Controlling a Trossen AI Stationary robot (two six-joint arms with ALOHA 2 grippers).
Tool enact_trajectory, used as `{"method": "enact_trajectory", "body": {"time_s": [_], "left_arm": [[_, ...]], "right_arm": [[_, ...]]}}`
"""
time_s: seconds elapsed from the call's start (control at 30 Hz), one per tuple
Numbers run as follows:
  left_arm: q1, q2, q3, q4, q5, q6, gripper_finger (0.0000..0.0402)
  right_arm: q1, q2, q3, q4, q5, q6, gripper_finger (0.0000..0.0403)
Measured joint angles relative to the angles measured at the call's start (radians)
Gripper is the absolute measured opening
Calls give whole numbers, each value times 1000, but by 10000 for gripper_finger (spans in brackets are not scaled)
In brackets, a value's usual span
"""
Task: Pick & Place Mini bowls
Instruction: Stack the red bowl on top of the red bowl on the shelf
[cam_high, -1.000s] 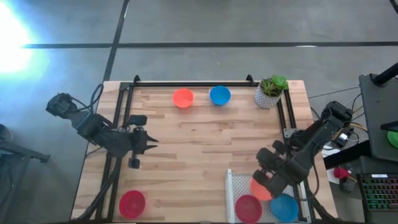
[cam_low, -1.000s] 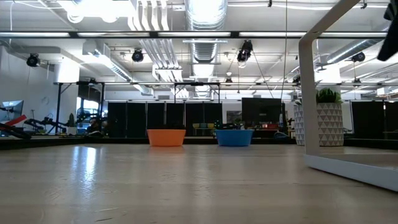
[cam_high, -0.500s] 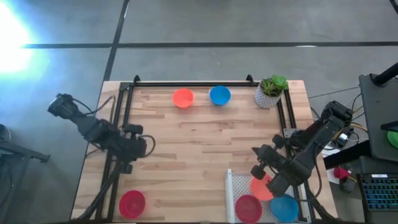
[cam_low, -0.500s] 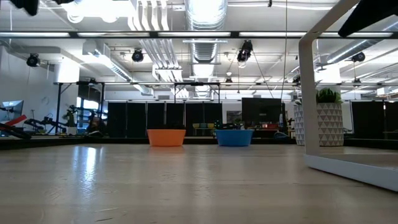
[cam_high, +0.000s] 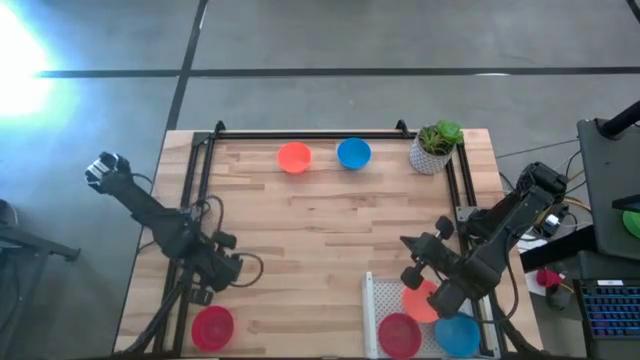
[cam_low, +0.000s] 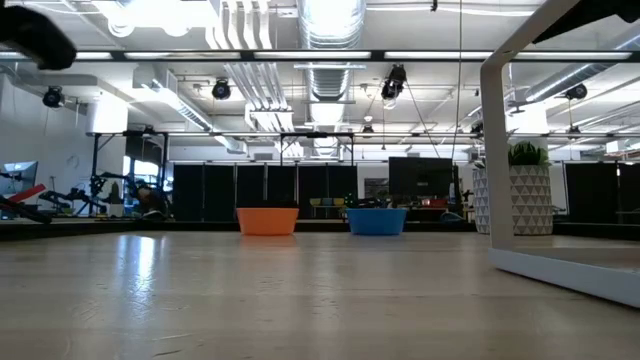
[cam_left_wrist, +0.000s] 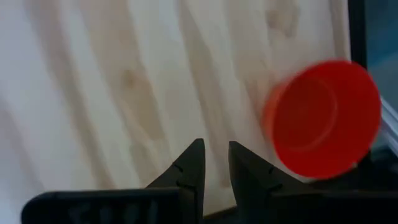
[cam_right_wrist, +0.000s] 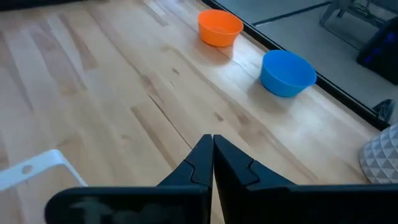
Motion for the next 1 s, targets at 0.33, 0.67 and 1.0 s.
{"method": "enact_trajectory", "body": {"time_s": [0.33, 0.67, 1.0], "left_arm": [[-58, 60, -107, 176, 23, 26, 64], [-80, 80, -119, 249, 24, 3, 64], [-114, 81, -137, 349, 26, 19, 64]], "right_arm": [[10, -7, 0, 198, 0, -231, 8], [53, -8, -3, 418, -3, -509, 8], [61, -8, -27, 624, -32, -794, 8]]}}
